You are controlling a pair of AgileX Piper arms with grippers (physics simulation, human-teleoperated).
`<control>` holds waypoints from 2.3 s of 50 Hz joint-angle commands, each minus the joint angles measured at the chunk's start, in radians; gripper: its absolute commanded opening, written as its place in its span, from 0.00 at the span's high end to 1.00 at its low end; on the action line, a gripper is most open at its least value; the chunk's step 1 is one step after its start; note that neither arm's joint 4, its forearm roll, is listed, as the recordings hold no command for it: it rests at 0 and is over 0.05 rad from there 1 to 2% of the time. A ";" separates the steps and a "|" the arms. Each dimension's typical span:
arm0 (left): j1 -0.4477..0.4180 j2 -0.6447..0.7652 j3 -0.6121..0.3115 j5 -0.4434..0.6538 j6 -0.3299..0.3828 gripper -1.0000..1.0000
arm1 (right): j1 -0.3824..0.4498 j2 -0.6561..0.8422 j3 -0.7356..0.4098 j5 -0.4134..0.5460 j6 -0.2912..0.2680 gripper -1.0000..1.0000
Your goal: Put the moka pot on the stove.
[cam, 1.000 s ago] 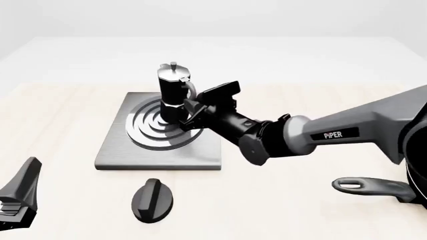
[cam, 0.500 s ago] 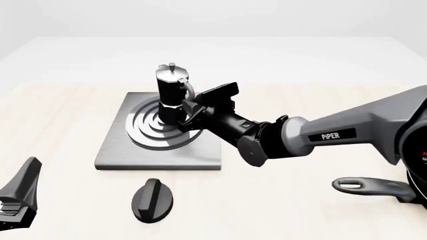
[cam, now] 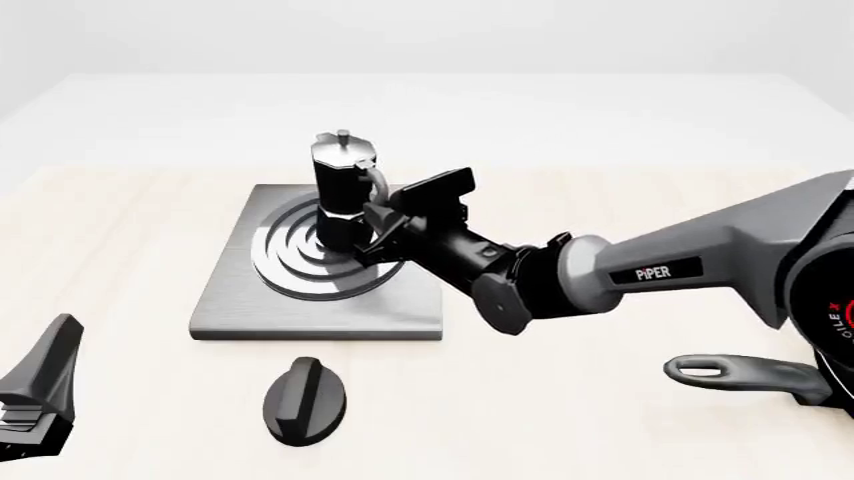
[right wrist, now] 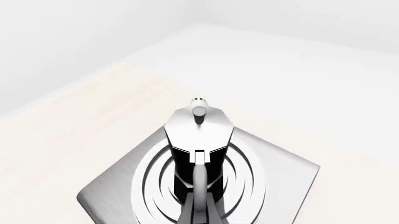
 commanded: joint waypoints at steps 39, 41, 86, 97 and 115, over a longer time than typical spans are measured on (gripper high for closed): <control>0.000 0.000 0.000 0.000 0.000 0.00 | 0.012 0.011 -0.023 0.000 0.006 0.00; 0.000 0.000 0.000 0.000 0.000 0.00 | 0.012 0.011 -0.023 0.000 0.005 0.00; 0.000 0.000 0.000 0.000 0.000 0.00 | 0.024 -0.182 0.131 -0.004 -0.011 0.00; 0.000 0.000 0.000 0.000 0.000 0.00 | 0.016 -0.241 0.175 -0.007 -0.020 0.00; 0.000 0.000 0.000 0.000 0.000 0.00 | 0.004 -0.331 0.256 -0.014 -0.023 0.00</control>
